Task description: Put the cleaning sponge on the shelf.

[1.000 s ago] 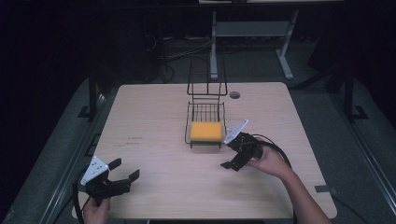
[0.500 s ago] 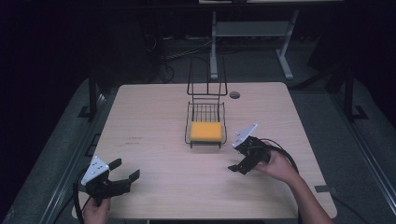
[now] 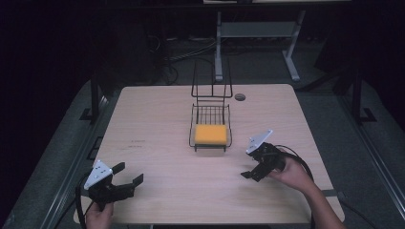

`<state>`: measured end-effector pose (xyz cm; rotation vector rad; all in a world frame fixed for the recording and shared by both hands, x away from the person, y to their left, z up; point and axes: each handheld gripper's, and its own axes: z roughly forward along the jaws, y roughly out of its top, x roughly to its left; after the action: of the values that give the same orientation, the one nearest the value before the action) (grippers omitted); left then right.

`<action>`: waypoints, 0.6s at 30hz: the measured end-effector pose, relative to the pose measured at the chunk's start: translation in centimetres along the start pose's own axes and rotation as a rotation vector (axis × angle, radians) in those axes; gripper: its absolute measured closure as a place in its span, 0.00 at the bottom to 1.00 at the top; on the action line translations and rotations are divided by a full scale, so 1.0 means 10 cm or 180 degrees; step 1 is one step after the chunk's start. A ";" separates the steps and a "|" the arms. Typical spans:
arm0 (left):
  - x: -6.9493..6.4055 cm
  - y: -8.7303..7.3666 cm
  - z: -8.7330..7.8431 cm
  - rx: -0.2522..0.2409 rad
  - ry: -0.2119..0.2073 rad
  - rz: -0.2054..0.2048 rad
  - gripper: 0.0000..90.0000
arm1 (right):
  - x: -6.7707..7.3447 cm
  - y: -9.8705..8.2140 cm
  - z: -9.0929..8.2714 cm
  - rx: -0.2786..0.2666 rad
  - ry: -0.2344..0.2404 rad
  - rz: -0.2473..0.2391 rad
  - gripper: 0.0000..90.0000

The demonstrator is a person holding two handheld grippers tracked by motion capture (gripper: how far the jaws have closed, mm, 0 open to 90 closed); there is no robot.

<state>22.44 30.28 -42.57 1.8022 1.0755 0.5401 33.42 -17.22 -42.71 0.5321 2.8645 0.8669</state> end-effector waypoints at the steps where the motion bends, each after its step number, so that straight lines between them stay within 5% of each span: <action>1: 0.00 0.00 0.00 0.0008 -0.0004 0.0005 0.16 | 0.00 -0.01 -0.01 0.0013 -0.0003 0.0017 0.17; 18: -0.03 0.00 0.01 0.0036 -0.0017 0.0052 0.16 | 0.07 -0.26 -0.08 0.0061 -0.0001 0.0129 0.17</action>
<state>22.42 29.96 -42.60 1.8229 1.0630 0.5398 31.82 -19.41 -43.46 0.5944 2.8740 0.8462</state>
